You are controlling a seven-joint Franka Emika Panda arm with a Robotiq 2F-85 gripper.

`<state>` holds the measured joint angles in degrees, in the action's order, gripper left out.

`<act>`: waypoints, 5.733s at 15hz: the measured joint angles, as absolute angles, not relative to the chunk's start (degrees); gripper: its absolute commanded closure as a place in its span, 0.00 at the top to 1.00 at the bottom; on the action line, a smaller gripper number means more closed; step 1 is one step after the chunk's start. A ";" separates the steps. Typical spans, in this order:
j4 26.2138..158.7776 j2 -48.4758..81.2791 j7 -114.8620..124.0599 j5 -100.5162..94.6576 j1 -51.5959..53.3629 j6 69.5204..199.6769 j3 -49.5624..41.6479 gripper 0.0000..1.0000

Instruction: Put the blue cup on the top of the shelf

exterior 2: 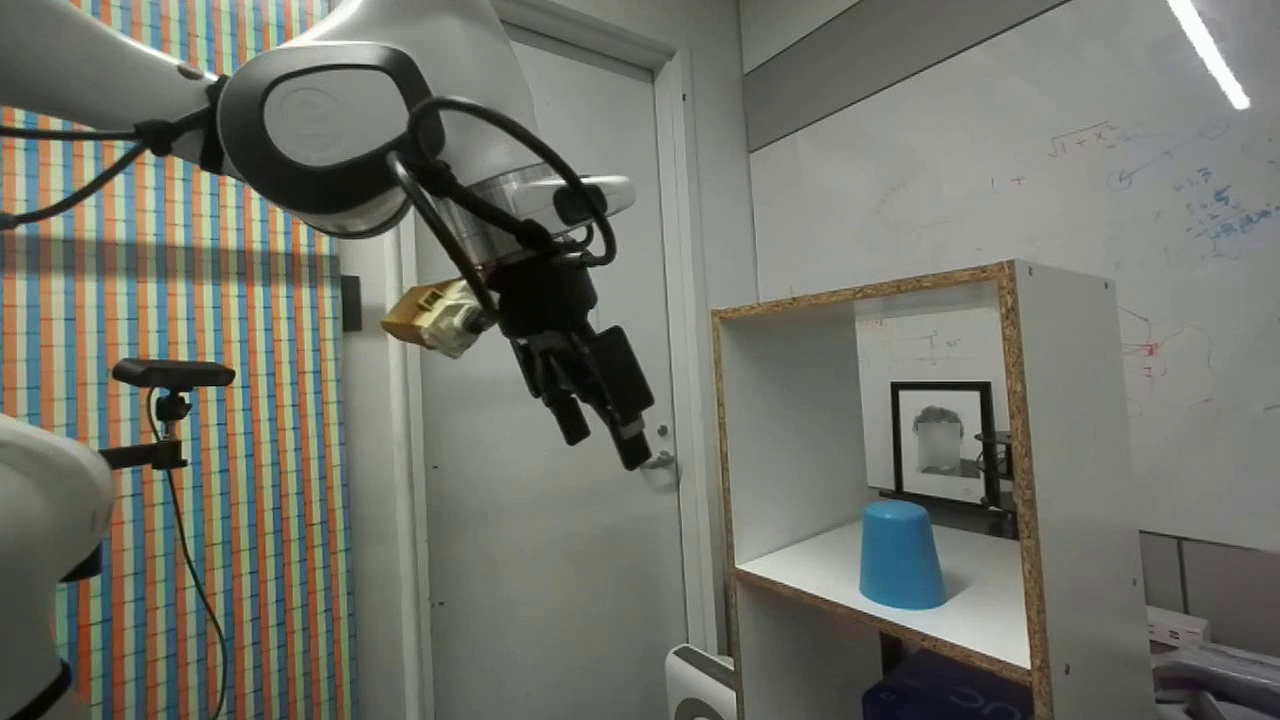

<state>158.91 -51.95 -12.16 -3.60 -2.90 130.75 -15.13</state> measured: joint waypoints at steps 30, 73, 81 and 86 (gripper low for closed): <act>147.69 -15.86 -14.82 6.87 43.95 175.49 -63.80 1.00; 123.36 -36.30 -26.28 -7.98 114.50 188.12 -125.60 0.54; 132.26 -29.17 -17.67 -6.37 112.76 190.45 -122.37 0.54; 145.01 -16.14 -12.13 -0.57 107.64 194.89 -116.50 0.54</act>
